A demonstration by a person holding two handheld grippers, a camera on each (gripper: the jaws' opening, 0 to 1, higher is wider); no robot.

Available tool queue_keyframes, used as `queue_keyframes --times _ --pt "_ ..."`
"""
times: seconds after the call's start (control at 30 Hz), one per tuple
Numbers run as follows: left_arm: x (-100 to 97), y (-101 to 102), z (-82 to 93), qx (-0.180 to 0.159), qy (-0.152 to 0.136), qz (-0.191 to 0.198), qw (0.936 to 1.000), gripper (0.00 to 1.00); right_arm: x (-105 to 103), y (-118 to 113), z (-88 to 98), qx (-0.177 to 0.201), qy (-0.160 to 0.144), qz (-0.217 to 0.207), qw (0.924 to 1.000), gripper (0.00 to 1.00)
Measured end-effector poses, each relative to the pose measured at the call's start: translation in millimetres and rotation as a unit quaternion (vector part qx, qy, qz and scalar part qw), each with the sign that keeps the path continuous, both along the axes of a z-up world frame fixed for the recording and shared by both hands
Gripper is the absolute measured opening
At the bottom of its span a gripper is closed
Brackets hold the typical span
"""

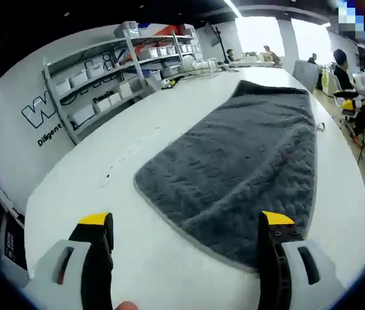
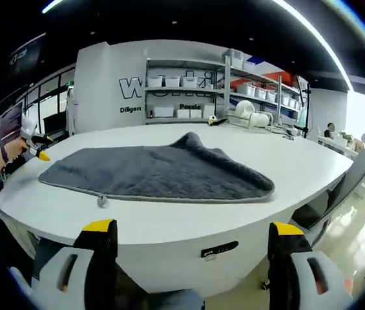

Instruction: Open the folded towel by lifting each exposed corner and separating the folded layers until the towel lies flat within the target outline without major curled edges

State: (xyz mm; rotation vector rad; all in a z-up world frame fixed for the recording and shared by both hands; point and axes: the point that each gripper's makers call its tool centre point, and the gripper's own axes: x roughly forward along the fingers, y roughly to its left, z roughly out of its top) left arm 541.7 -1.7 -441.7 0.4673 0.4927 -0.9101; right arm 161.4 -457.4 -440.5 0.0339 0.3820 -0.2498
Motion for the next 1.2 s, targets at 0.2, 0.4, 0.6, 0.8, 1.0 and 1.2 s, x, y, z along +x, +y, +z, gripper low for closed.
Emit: queue_keyframes --times 0.2,0.4,0.6,0.8,1.0,1.2 --pt "51.8 -20 -6.7 -0.053 0.037 0.021 0.9977 0.83 2 0 10.6 -0.01 -0.003 0.0 0.9999 0.99" --pt "83.3 -38 -33.0 -0.046 0.055 0.032 0.9969 0.73 5 1 15.5 -0.014 -0.003 0.002 0.9999 0.99" --pt "100.1 -59 -46.3 -0.081 0.075 0.058 0.9922 0.57 4 -1 23.4 -0.018 -0.01 -0.001 0.9998 0.99" --pt "105.4 -65 -54.2 -0.077 0.066 0.068 0.9925 0.37 1 -6 26.8 -0.024 -0.012 -0.012 0.9996 0.99" --pt "105.5 -58 -55.9 -0.064 0.041 0.081 0.9938 0.27 1 -5 23.0 -0.021 -0.007 -0.01 0.9997 0.99" --pt "101.1 -46 -55.4 -0.042 -0.003 0.11 0.993 0.06 3 4 22.9 -0.015 -0.014 -0.003 0.9998 0.99"
